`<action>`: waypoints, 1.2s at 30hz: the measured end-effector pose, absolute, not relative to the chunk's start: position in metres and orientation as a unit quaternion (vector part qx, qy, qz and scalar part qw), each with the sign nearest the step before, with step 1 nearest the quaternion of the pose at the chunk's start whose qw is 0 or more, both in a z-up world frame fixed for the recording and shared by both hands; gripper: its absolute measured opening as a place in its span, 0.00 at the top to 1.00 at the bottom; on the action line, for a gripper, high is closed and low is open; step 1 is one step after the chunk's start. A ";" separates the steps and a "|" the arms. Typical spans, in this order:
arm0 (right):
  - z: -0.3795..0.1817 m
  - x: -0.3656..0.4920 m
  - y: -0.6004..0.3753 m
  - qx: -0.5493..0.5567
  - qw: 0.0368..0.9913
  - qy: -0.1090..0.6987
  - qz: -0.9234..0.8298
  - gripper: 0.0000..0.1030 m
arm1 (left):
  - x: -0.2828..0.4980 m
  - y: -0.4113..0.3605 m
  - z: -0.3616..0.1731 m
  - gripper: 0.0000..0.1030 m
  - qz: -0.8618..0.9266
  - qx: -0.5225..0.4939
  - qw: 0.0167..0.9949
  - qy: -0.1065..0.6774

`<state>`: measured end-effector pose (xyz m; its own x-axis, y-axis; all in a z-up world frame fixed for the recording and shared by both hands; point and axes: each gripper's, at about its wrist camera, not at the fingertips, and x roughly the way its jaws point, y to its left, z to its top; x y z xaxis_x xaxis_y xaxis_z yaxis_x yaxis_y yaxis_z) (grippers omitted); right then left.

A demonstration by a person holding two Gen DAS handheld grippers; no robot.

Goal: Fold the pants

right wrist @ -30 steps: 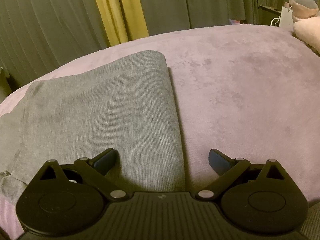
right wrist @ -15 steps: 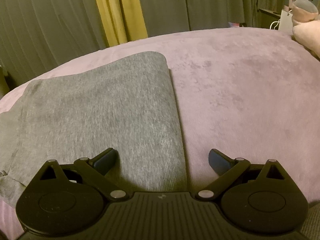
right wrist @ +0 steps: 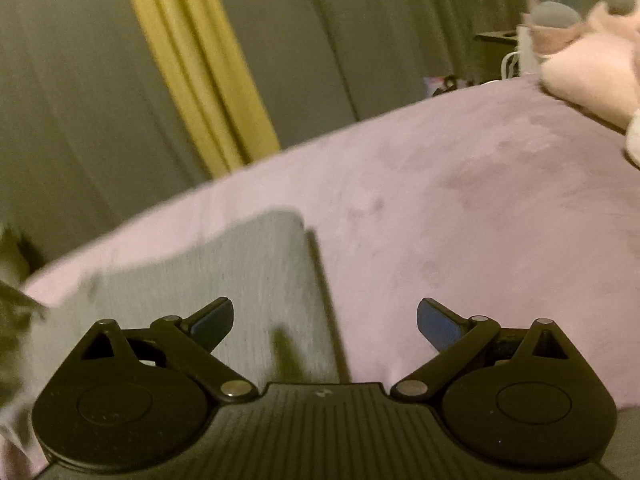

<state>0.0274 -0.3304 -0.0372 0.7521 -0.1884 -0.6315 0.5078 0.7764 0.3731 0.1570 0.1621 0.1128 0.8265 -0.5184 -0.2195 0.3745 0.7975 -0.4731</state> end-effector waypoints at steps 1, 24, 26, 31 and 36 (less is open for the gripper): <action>-0.033 0.024 -0.335 0.281 0.896 0.283 -0.196 0.04 | 0.151 0.136 0.116 0.75 -0.262 -0.188 0.931 0.171; -0.040 0.008 -0.357 0.446 0.830 0.333 -0.042 0.04 | 0.080 0.000 0.057 0.05 -0.315 -0.064 0.873 0.366; -0.045 0.020 -0.347 0.452 0.817 0.357 -0.022 0.04 | 0.089 0.036 0.058 0.04 -0.277 -0.112 0.884 0.360; -0.066 0.043 -0.330 0.460 0.794 0.396 -0.017 0.05 | 0.102 0.111 0.040 0.04 -0.177 -0.213 0.881 0.384; -0.067 0.062 -0.317 0.432 0.807 0.402 -0.015 0.45 | 0.108 0.124 0.033 0.04 -0.175 -0.271 0.866 0.383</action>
<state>0.0617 -0.3171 -0.0669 0.6763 0.3228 -0.6621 0.3720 0.6262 0.6852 0.1076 0.1237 0.0327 0.6460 -0.5094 -0.5685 0.0951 0.7926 -0.6022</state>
